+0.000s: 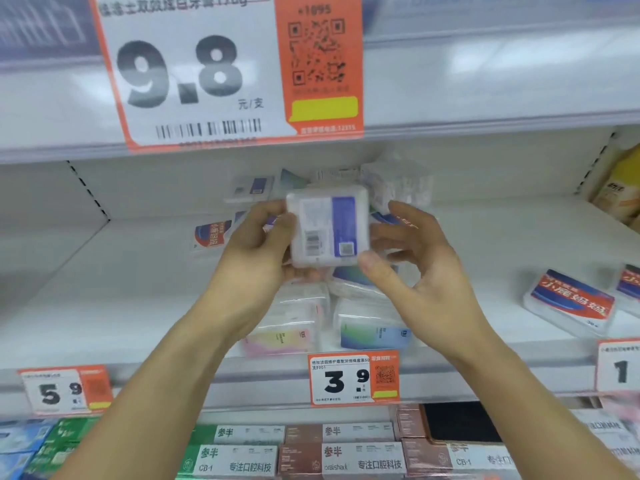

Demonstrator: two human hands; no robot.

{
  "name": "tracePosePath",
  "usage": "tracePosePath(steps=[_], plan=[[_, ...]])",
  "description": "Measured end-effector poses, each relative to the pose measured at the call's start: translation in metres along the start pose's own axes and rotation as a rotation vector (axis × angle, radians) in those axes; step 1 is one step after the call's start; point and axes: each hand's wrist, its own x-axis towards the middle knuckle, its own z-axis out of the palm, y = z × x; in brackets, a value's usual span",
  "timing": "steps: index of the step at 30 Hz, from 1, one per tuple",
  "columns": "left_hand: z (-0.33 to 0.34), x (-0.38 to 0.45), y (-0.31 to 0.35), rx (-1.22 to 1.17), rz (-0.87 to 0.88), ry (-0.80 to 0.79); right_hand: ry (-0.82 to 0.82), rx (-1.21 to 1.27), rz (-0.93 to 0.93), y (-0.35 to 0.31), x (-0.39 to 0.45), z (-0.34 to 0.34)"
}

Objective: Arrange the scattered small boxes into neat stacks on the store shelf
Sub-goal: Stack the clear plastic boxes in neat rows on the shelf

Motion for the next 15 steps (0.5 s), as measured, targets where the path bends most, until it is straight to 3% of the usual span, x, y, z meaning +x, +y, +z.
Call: tracePosePath(steps=[4,8,11,13,15], plan=[[0.0,-0.018,-0.002,0.348,0.448,-0.202,-0.024,0.151,-0.023,-0.007,-0.004,0.004],[0.0,-0.016,-0.006,0.481,0.583,-0.257,-0.071,0.597,0.056,-0.015,-0.011,0.008],[-0.004,-0.015,-0.007,0.549,0.533,-0.299,0.029,0.588,0.116,-0.016,-0.011,0.006],[-0.01,-0.011,-0.008,0.591,0.397,-0.139,0.095,0.492,0.113,-0.012,-0.009,0.002],[-0.022,0.001,-0.015,0.688,0.279,0.123,0.134,0.408,0.103,-0.009,-0.008,-0.001]])
